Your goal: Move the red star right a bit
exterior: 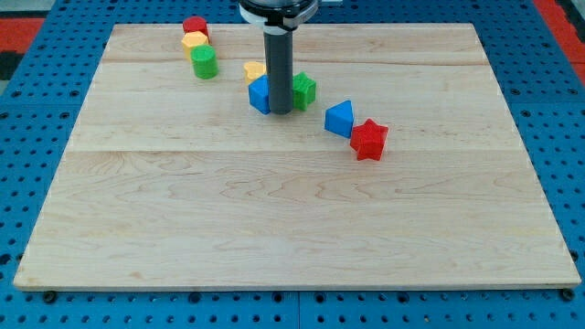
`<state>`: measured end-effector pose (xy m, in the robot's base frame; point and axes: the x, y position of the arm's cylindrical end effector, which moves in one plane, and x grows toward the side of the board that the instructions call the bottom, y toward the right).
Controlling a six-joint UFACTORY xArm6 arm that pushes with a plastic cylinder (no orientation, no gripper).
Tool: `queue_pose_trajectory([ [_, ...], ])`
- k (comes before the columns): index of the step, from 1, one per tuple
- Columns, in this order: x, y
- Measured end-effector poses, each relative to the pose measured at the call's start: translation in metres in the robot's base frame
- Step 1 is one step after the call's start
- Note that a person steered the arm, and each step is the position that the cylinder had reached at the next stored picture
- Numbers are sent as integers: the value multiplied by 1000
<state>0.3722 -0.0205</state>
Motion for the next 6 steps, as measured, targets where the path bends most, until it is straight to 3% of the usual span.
queue_pose_trajectory([
  [3, 58, 32],
  [4, 79, 94],
  [5, 80, 140],
  [6, 70, 144],
])
